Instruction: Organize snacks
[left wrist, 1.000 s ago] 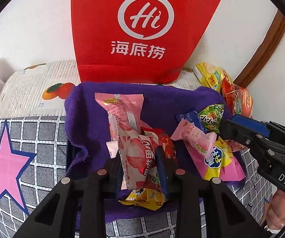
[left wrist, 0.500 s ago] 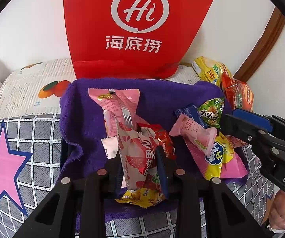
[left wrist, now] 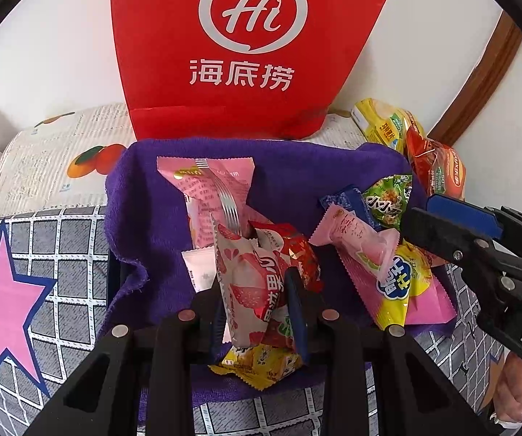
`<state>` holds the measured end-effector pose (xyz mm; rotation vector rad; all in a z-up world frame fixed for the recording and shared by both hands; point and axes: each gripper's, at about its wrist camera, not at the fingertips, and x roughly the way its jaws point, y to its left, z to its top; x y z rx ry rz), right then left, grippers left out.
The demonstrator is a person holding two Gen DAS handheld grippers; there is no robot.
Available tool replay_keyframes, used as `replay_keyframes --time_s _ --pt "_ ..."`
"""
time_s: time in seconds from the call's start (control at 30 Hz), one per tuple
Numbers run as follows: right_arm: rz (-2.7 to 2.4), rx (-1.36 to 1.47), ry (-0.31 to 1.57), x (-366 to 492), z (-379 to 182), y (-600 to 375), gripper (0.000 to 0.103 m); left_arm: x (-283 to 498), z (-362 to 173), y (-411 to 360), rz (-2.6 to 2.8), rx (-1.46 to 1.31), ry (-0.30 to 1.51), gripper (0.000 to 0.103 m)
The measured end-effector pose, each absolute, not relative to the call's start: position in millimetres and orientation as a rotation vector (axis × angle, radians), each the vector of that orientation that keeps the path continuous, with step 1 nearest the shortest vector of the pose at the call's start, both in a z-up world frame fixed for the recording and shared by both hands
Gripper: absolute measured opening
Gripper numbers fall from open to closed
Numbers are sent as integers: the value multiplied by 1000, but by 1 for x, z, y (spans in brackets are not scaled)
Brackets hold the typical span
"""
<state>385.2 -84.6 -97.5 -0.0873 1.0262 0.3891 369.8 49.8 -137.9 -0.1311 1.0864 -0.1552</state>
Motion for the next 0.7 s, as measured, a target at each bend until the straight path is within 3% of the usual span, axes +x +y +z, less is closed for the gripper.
replay_keyframes --time_s 0.17,0.47,0.7 --pt "393 -93 1027 385 -98 -84 38 371 -138 49 -155 -123 1089 30" --pt "390 -89 1017 381 -94 -82 40 366 -128 50 -118 -93 1060 50" --pt "375 -82 989 368 -83 -81 40 359 -111 57 -92 -82 1020 57"
